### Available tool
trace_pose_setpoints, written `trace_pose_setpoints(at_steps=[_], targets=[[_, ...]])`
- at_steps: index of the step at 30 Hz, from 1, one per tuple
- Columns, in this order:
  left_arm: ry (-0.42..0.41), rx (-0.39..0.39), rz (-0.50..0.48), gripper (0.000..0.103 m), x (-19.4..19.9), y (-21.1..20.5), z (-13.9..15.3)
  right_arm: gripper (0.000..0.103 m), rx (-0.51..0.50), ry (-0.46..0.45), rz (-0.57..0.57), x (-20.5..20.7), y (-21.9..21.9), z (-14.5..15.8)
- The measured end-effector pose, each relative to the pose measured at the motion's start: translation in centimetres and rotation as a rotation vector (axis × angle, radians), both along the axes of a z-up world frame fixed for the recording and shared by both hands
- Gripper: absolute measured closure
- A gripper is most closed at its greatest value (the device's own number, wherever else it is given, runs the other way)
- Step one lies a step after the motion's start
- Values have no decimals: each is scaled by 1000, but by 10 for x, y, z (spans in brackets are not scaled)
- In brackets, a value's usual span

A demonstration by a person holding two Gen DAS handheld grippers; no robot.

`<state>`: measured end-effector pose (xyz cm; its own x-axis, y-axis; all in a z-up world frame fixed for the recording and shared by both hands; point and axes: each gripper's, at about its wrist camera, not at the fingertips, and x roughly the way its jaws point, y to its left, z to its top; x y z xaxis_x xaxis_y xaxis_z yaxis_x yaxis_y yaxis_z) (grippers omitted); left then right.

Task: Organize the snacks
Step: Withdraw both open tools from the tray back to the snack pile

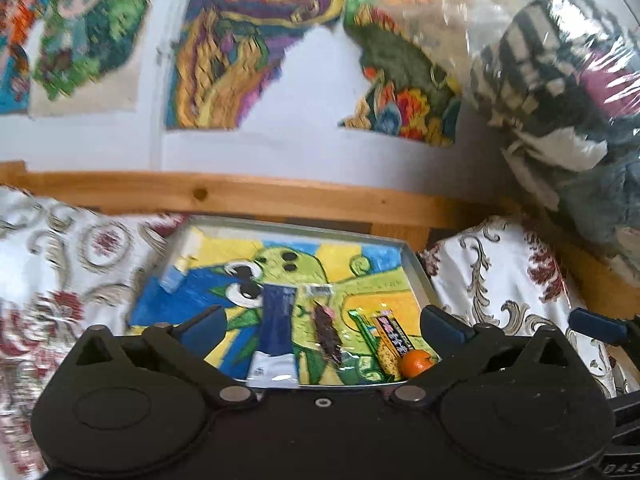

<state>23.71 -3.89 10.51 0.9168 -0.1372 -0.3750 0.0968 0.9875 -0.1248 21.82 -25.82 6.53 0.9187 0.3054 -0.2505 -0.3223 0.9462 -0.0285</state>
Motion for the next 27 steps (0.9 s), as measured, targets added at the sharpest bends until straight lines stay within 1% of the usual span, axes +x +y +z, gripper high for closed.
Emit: trace_pose_setpoints(at_steps=[1, 6, 13, 22, 27], targets=[[-6, 5, 5, 1, -7, 1, 3, 0, 4, -8, 3, -7, 0, 4], [-25, 31, 22, 1, -45, 11, 15, 0, 16, -29, 31, -40, 5, 19], [-28, 32, 44, 1, -93, 29, 16, 0, 21, -59, 62, -85, 18, 28], [-8, 54, 60, 1, -140, 51, 4, 0, 18, -74, 74, -136, 32, 19], [16, 66, 62, 1, -159, 60, -9, 0, 12, -48, 78, -157, 38, 9]])
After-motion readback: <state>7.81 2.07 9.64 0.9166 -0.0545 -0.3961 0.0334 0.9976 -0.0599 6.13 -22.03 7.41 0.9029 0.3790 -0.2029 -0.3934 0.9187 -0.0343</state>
